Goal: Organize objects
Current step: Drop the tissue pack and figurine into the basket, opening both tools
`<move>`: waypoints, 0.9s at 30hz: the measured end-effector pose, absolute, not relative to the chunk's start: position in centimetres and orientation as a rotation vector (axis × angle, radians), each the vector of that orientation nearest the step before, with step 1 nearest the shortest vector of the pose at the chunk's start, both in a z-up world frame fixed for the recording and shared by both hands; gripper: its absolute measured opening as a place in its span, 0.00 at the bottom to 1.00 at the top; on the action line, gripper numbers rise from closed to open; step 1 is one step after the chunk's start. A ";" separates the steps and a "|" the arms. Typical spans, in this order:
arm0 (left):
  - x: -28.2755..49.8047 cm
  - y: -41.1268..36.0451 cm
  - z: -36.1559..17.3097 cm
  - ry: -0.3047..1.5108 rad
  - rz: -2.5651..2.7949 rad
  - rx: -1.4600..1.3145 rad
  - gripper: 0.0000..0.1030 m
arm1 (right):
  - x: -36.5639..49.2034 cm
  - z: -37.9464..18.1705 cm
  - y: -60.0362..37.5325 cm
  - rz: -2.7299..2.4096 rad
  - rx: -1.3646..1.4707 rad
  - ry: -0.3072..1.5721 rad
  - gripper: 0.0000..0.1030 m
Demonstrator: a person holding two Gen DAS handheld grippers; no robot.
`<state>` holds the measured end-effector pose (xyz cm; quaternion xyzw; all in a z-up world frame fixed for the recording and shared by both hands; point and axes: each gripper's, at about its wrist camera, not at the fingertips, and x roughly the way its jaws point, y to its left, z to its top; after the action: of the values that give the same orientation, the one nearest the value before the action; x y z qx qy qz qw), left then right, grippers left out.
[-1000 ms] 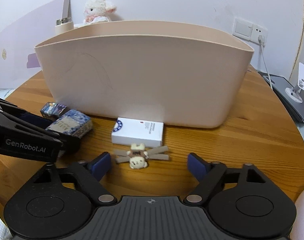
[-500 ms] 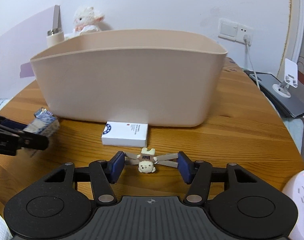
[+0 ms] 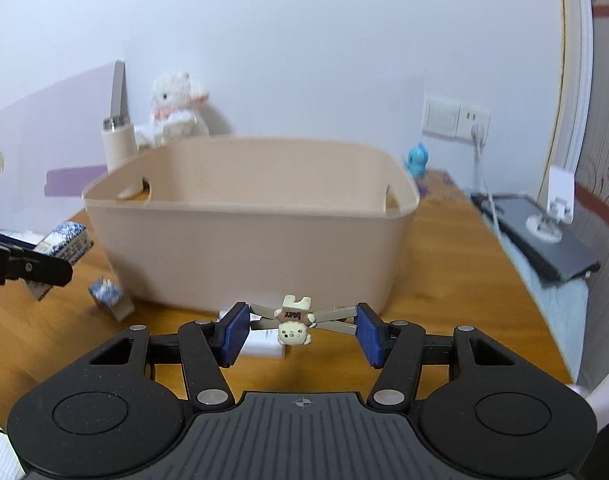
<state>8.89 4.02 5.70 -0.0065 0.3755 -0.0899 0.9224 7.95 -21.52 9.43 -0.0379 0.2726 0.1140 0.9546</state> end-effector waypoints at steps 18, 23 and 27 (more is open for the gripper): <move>16.1 1.5 9.3 0.638 -0.123 0.044 0.46 | 14.4 13.4 -19.9 0.201 -0.041 0.423 0.52; 19.8 0.3 6.4 0.700 -0.060 0.077 0.46 | 16.8 11.8 -19.3 0.194 -0.012 0.479 0.52; 21.4 -0.7 4.7 0.710 -0.040 0.130 0.46 | 18.1 10.2 -18.8 0.182 -0.023 0.528 0.52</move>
<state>21.39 -0.70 4.72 0.0635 0.3474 -0.0195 0.9354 18.11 -18.81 10.20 -0.0112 0.2605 0.0897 0.9612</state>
